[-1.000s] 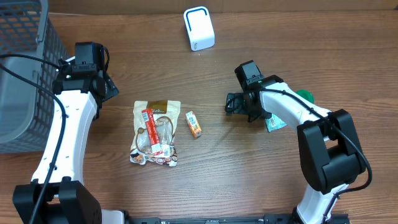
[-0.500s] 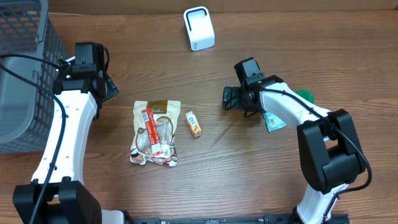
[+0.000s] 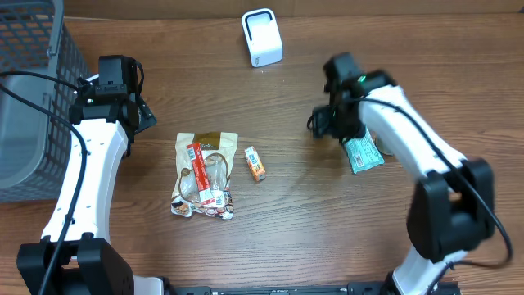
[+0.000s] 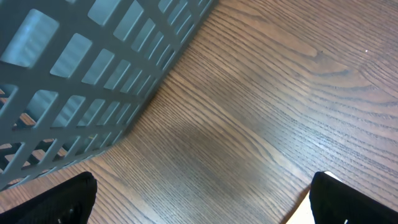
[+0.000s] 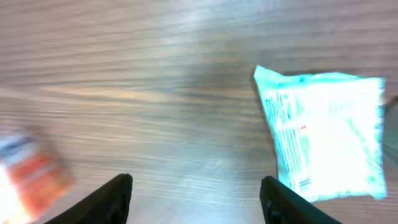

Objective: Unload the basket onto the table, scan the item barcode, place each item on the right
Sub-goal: 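Move the right gripper left over the orange Kleenex pack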

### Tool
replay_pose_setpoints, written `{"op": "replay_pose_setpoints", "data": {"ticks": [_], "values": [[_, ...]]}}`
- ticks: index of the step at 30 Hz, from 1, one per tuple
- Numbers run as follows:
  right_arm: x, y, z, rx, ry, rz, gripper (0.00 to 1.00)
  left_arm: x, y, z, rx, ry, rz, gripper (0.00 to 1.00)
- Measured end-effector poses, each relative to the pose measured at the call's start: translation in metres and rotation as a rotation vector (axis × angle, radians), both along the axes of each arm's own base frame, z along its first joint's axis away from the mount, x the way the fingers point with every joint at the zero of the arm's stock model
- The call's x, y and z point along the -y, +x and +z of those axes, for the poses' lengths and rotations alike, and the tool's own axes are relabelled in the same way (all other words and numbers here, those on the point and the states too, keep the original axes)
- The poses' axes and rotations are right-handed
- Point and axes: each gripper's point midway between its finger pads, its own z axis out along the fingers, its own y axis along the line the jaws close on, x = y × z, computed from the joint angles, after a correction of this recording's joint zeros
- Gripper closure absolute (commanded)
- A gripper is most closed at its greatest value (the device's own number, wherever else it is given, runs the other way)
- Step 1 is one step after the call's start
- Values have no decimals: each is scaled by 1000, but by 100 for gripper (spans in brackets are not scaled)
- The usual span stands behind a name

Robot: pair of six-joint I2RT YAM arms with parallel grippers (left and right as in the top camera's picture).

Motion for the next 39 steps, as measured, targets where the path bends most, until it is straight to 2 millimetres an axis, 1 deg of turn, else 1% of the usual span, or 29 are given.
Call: {"op": "replay_pose_setpoints", "data": {"ticks": [3,5,7,9,13,17,19,21,23,25,26,28,29,30,31,36,39], "values": [[-15,7,60,129,89,27,31,0,0,0,0,0,0,0],[-24,3,88,189,137,49,31,0,0,0,0,0,0,0],[-34,-4,103,211,177,75,32,0,0,0,0,0,0,0],[-43,-9,104,200,201,99,32,0,0,0,0,0,0,0],[-64,-17,93,164,222,148,32,0,0,0,0,0,0,0],[-95,-24,87,182,237,224,32,0,0,0,0,0,0,0],[-107,-29,84,194,234,257,32,0,0,0,0,0,0,0],[-125,-38,76,205,223,308,32,0,0,0,0,0,0,0],[-133,-45,69,206,216,334,33,0,0,0,0,0,0,0],[-143,-53,54,204,210,364,33,0,0,0,0,0,0,0],[-147,-53,47,212,215,371,33,0,0,0,0,0,0,0],[-151,-52,35,230,221,376,33,0,0,0,0,0,0,0],[-151,-52,33,230,221,377,34,0,0,0,0,0,0,0],[-150,-53,17,231,218,373,35,0,0,0,0,0,0,0],[-150,-52,10,239,221,371,35,0,0,0,0,0,0,0],[-151,-49,-11,275,235,362,37,0,0,0,0,0,0,0],[-151,-49,-19,285,241,361,43,0,0,0,0,0,0,0]]}}
